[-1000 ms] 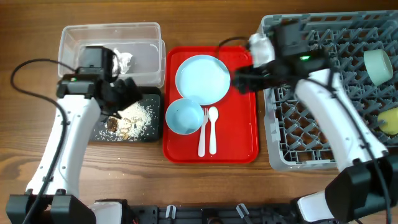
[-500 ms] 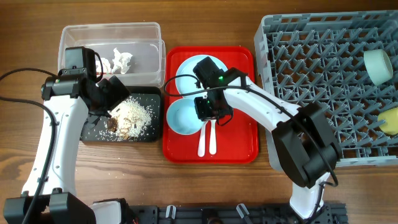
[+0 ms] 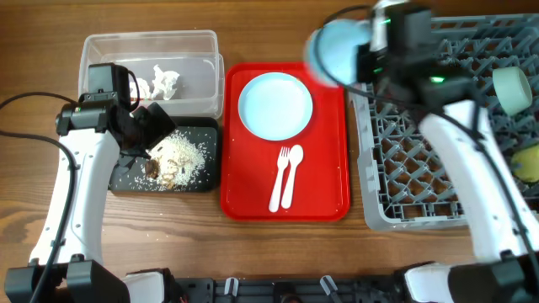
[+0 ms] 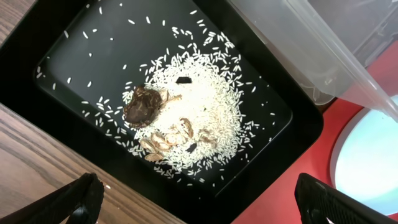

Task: Sort waste into correct bins and load items into the dishwasher rack
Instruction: 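Carry the light blue bowl into the grey rack and release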

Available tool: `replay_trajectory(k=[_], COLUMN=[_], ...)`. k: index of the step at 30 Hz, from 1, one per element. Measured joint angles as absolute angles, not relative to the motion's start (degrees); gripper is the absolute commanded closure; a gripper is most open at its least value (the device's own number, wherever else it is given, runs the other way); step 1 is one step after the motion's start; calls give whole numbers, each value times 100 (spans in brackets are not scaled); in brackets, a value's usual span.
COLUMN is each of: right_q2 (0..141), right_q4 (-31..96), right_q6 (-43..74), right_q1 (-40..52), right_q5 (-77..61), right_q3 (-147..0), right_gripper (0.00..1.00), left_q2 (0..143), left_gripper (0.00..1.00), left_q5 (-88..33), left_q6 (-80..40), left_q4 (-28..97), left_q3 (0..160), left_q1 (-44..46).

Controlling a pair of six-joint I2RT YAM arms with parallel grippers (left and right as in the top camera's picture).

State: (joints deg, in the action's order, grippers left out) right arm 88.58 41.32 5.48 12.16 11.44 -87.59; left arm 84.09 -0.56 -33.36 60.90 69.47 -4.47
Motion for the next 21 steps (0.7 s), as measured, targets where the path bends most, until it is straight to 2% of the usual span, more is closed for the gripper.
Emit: replay_trajectory(k=[5, 10, 13, 18, 21], right_q2=[9129, 9880, 10632, 11607, 11697], right_q4=[2764, 1739, 1428, 1479, 1516], right_q6=[-926, -1498, -1559, -1463, -1199], right_q1=[132, -523, -596, -593, -552], right_q5=[3809, 5653, 6289, 6545, 6711], right_q3=[-8735, -8735, -8735, -8735, -8735], right_gripper=[96, 96, 96, 96, 96], left_q2=[8409, 8409, 8409, 8409, 8409], left_gripper=[0, 0, 0, 0, 0], left_q5=[-73, -78, -75, -78, -75], left_q6=[-3336, -3336, -3336, -3336, -3336], left_q4=[6047, 6040, 6047, 6047, 6045], left_q3=[6947, 6947, 6947, 6947, 6947], left_q1=[-447, -447, -447, -447, -447])
